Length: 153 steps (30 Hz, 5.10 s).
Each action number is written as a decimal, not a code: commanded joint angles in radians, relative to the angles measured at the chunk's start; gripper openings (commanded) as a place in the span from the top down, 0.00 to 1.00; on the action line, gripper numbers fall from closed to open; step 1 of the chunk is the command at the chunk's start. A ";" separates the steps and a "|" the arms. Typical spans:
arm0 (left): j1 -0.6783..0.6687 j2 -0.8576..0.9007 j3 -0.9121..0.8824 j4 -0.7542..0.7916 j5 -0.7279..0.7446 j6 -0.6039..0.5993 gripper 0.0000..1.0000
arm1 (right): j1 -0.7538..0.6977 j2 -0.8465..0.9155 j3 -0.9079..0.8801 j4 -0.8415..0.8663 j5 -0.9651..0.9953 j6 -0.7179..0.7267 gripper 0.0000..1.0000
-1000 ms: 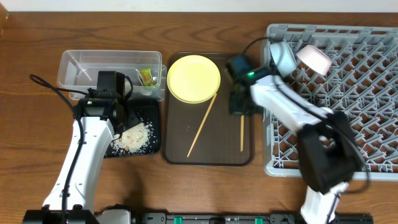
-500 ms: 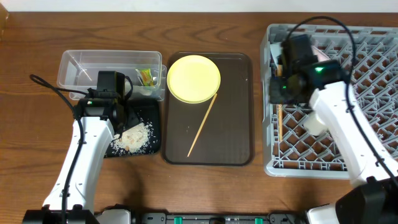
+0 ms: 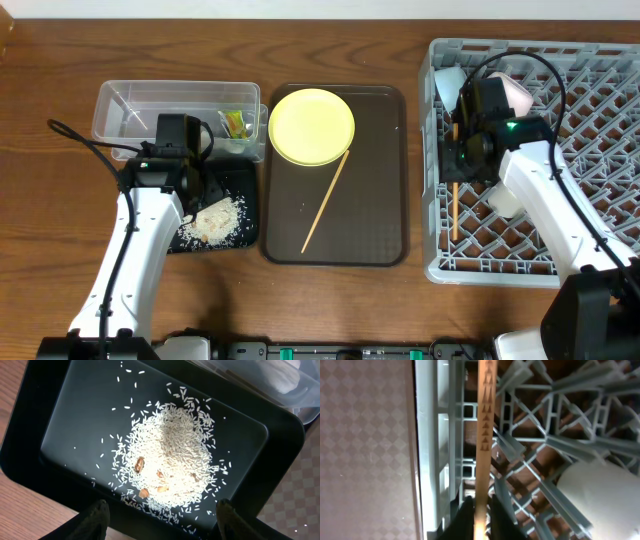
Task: Sort waste into correct bins and load items into the dishwasher rack
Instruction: 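Carry the chopstick to the rack and insert it upright, then return the right gripper to the tray and grasp the second chopstick, then carry the second chopstick to the rack and insert it upright, then move the right gripper to the yellow plate and grasp its edge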
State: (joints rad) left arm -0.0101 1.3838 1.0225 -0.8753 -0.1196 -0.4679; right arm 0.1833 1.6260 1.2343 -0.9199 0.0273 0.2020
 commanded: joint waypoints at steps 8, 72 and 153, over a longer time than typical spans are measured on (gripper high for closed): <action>0.004 -0.008 0.008 -0.003 -0.019 -0.002 0.29 | 0.005 0.006 0.017 0.050 -0.010 -0.025 0.59; 0.004 -0.008 0.008 -0.003 -0.019 -0.002 0.29 | 0.283 0.012 0.098 0.086 0.114 0.205 0.99; 0.004 -0.007 0.008 0.001 -0.019 -0.017 0.29 | 0.315 0.483 0.066 0.725 -0.026 0.238 0.83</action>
State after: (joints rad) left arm -0.0101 1.3838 1.0225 -0.8715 -0.1196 -0.4747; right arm 0.4950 2.0926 1.2961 -0.1688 -0.0490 0.4297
